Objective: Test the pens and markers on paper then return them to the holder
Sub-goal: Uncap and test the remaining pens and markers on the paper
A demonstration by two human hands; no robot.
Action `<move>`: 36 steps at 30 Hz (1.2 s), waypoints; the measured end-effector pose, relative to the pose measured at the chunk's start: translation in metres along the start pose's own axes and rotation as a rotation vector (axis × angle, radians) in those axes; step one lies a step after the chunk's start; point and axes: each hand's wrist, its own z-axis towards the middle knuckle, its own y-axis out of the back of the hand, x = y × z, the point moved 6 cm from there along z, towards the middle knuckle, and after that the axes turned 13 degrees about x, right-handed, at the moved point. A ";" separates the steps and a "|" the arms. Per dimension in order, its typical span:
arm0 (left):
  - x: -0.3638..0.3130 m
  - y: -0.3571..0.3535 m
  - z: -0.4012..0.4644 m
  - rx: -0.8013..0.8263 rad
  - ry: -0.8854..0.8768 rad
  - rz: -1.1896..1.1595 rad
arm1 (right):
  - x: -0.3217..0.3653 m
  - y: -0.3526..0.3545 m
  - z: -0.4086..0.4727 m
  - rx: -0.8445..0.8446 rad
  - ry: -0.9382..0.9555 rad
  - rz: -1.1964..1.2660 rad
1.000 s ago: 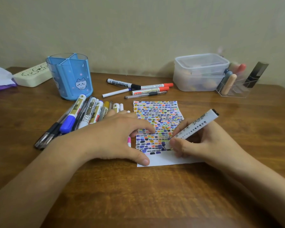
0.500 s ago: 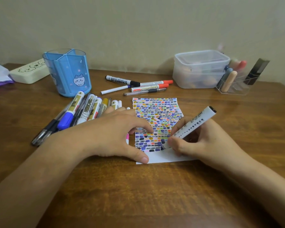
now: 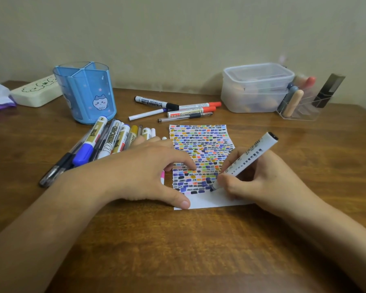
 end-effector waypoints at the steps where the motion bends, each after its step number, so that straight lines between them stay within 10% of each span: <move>1: 0.000 0.000 0.000 0.000 0.002 -0.003 | 0.001 0.000 0.000 0.004 0.009 0.014; 36: -0.004 0.004 -0.004 -0.079 -0.043 -0.194 | 0.002 0.001 0.000 0.021 0.052 -0.002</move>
